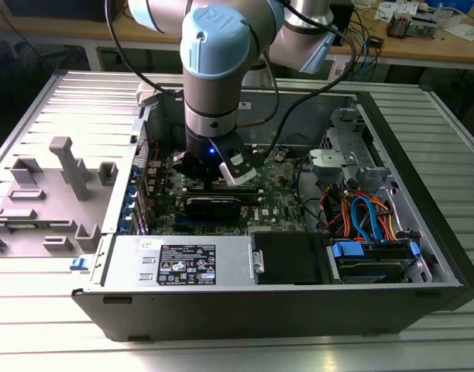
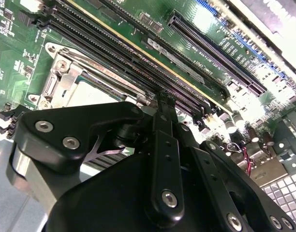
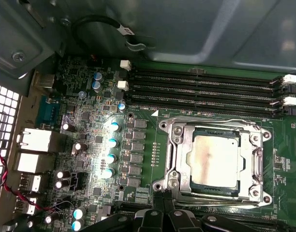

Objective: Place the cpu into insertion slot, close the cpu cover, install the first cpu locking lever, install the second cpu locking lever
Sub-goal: 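Install the second cpu locking lever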

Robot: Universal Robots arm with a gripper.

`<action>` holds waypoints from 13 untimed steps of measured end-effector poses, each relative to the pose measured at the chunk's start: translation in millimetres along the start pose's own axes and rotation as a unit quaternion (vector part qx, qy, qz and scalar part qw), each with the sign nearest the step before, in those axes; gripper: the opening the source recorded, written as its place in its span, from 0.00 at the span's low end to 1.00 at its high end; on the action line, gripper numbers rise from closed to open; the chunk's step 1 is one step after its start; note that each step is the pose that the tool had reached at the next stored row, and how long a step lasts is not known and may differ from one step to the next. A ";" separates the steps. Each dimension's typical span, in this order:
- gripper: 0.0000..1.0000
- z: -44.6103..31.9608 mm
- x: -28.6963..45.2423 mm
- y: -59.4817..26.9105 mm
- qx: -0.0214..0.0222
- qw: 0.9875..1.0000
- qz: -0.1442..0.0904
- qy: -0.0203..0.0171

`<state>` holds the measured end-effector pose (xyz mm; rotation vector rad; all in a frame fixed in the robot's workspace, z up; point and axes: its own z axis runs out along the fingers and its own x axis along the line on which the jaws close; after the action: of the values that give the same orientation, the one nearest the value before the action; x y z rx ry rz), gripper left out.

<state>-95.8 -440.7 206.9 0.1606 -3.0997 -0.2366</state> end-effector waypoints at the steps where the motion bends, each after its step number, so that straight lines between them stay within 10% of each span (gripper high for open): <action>1: 0.11 0.2 0.0 0.0 0.000 1.000 0.000 0.000; 13: 0.11 5.6 -1.0 8.0 0.000 1.000 0.000 0.000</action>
<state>-95.8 -431.9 202.5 0.1606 -3.0997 -0.2377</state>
